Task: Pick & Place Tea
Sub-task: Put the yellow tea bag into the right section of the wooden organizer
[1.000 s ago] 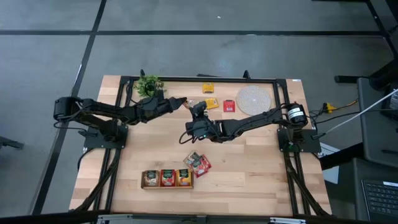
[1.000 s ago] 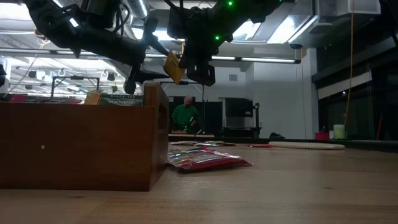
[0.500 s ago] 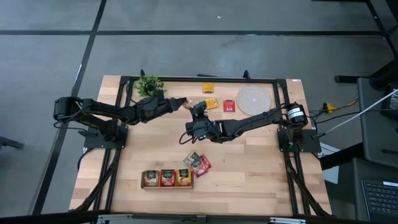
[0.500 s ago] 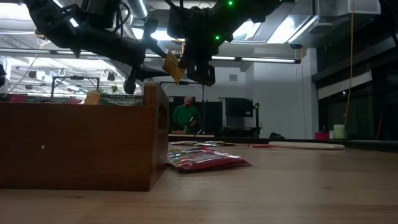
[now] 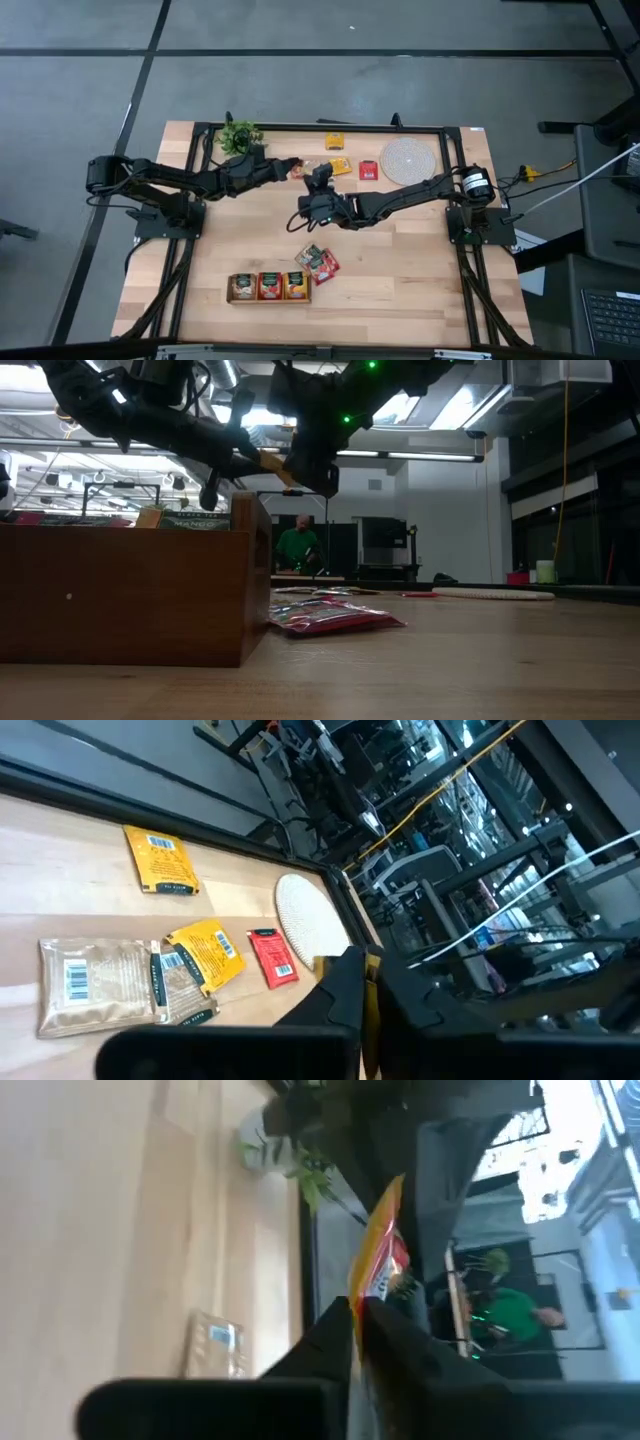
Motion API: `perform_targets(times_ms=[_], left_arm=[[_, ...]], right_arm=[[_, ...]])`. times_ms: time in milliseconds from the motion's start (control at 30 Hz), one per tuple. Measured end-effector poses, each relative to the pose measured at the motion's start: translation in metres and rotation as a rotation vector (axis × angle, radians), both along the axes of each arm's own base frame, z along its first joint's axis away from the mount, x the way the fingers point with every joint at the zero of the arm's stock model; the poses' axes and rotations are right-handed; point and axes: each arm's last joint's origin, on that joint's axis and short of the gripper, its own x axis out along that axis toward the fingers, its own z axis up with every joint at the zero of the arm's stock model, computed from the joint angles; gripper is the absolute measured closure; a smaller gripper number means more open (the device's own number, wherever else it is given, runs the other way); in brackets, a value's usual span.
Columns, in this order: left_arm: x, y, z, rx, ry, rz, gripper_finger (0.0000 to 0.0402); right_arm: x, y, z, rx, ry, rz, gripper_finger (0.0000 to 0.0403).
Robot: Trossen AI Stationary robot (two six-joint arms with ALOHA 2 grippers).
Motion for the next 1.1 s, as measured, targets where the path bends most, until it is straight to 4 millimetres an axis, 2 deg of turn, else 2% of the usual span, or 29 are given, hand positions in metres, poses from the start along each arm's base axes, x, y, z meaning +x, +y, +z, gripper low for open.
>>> perform_targets(times_ms=[200,333,500,667,900,1100], left_arm=[[0.001,-0.001,0.000,0.056,0.037,-0.036,0.0398],[0.000,-0.001,-0.002,0.180,0.130,-0.057,0.0397],[0.001,-0.003,-0.002,0.355,0.226,-0.158,0.0398],[0.005,-0.012,0.000,0.576,0.261,-0.353,0.0398],[0.009,-0.040,0.003,0.895,0.241,-0.602,0.0398],[0.010,-0.053,0.002,0.985,0.222,-0.697,0.0399]], right_arm=[[-0.001,0.001,-0.004,0.140,-0.088,-0.016,0.0282],[-0.010,0.000,-0.009,0.247,-0.069,-0.070,0.0214],[-0.034,0.001,-0.001,0.664,-0.012,-0.048,0.0158],[-0.051,-0.005,-0.002,0.903,-0.034,-0.011,0.0145],[-0.057,-0.008,-0.005,0.964,-0.121,-0.011,0.0145],[-0.053,-0.007,0.002,0.985,-0.192,0.021,0.0160]])
